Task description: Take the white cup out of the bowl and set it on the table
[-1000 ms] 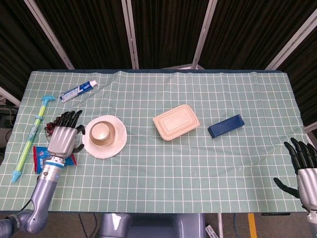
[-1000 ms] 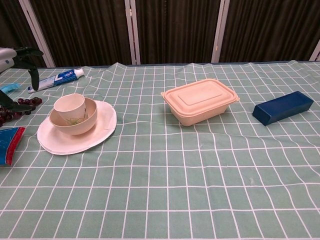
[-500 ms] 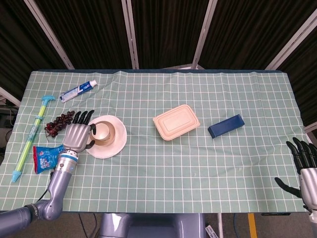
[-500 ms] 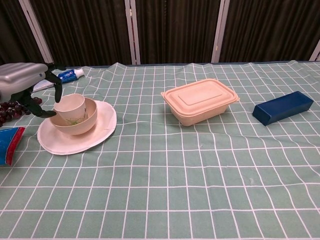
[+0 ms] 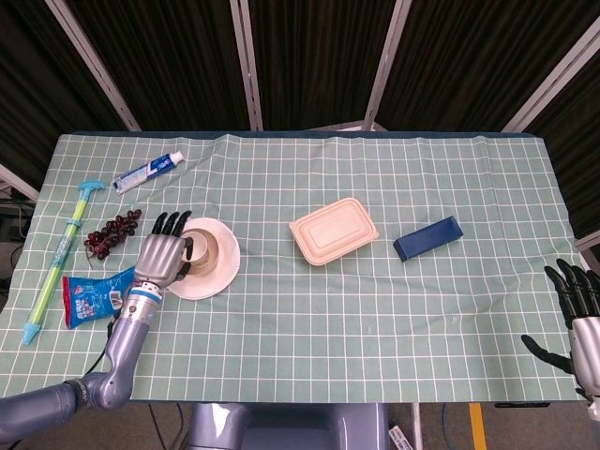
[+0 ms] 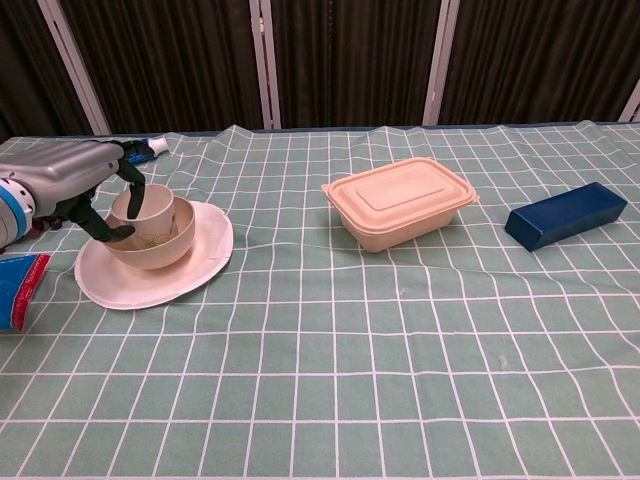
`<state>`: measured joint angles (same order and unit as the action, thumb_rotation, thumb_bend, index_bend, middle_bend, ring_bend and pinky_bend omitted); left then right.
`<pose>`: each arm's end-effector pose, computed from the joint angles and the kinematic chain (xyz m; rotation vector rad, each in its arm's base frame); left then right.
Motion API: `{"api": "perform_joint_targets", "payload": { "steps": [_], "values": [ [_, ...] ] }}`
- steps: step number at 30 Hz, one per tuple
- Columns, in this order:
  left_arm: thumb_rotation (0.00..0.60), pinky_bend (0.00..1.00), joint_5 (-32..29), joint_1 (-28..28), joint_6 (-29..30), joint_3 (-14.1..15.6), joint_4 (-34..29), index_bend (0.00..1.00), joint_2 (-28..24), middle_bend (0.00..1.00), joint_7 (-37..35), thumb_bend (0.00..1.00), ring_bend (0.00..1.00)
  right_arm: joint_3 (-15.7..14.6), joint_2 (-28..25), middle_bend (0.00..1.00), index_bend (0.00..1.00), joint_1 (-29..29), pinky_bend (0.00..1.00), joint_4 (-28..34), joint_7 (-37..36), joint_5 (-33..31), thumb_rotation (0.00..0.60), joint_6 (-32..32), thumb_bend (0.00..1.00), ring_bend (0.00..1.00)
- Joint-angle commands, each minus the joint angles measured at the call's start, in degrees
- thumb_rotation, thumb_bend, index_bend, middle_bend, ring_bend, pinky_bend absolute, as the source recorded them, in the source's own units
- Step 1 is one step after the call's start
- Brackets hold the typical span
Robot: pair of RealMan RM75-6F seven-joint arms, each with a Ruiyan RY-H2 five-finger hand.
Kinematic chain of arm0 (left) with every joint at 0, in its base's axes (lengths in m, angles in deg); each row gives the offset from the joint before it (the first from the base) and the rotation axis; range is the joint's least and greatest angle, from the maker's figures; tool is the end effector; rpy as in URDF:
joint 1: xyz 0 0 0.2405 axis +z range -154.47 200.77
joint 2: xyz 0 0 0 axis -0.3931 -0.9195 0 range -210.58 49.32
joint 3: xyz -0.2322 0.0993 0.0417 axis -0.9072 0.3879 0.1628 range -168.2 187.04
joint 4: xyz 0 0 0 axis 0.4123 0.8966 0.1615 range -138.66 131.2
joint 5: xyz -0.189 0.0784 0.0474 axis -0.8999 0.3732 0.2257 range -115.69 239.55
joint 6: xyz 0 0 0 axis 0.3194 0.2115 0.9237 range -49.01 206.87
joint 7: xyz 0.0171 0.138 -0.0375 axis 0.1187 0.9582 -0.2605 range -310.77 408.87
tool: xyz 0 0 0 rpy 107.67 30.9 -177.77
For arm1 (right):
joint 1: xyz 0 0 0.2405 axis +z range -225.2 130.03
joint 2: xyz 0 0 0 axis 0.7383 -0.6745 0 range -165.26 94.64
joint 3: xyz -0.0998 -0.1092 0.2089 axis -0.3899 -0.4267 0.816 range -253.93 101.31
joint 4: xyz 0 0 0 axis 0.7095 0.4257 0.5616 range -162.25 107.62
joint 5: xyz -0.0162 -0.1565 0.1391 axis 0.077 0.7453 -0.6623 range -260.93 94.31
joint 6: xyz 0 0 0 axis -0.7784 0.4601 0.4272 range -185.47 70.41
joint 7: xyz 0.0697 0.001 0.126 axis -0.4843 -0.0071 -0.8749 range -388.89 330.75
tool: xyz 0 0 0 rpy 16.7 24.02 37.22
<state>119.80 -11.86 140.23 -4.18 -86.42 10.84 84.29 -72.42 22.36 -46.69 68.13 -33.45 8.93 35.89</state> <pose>-0.1924 0.3388 -0.0043 -1.6721 -0.8612 -0.7329 -0.2945 -0.1615 0.2038 1.3524 -0.7919 1.0323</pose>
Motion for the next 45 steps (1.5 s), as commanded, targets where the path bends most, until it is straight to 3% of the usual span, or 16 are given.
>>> {"api": "perform_joint_targets", "payload": {
  "steps": [1,6,12,19,26,32,34,39,45],
  "values": [
    [0.6,0.0,-1.0,-0.3,-0.2,0.4,0.7,0.61,0.5,0.0,0.7,0.46,0.0,0.0,0.0,0.0,0.0,0.0,0.0,0.0,-0.1,0.0,0.6,0.0,0.04,0.0],
    [0.6,0.0,-1.7,-0.2,0.1,0.8,1.0,0.6,0.4,0.0,0.3,0.54,0.0,-0.1,-0.1,0.0,0.0,0.0,0.0,0.0,-0.4,0.2,0.6,0.0,0.04,0.0],
    [0.6,0.0,0.4,0.5,1.6,1.5,-1.5,0.6,-1.6,0.0,-1.8,0.56,0.0,-0.1,0.1,0.0,0.0,0.0,0.0,-0.1,-0.1,0.3,0.6,0.0,0.04,0.0],
    [0.6,0.0,9.7,2.6,7.2,4.0,-13.4,0.6,-8.0,0.0,-2.9,0.56,0.0,-0.2,0.4,0.0,0.0,0.0,0.0,0.0,0.7,0.6,0.6,0.1,0.04,0.0],
    [0.6,0.0,17.4,4.3,8.0,9.4,-26.1,0.6,-14.3,0.0,-2.0,0.56,0.0,-0.3,0.4,0.0,0.0,-0.2,0.0,0.2,1.0,1.0,0.6,0.7,0.04,0.0],
    [0.6,0.0,23.0,4.8,4.6,15.3,-29.3,0.6,-16.2,0.0,-2.8,0.56,0.0,0.1,-0.1,0.0,0.0,-0.5,0.0,0.4,0.0,0.5,0.6,1.4,0.04,0.0],
    [0.6,0.0,23.1,4.2,1.2,17.8,-30.2,0.6,-16.7,0.0,-1.5,0.56,0.0,0.2,-0.3,0.0,0.0,-0.6,0.0,0.4,-0.3,0.3,0.6,1.5,0.04,0.0],
    [0.6,0.0,21.2,3.5,-1.3,18.2,-30.7,0.6,-16.6,0.0,0.0,0.56,0.0,0.3,-0.5,0.0,0.0,-0.6,0.0,0.5,-0.6,0.0,0.6,1.4,0.04,0.0],
    [0.6,0.0,14.6,1.7,-5.6,18.8,-31.8,0.6,-17.0,0.0,4.5,0.56,0.0,0.4,-0.5,0.0,0.0,-0.6,0.0,0.4,-0.8,0.0,0.6,1.3,0.04,0.0]
  ]
}}
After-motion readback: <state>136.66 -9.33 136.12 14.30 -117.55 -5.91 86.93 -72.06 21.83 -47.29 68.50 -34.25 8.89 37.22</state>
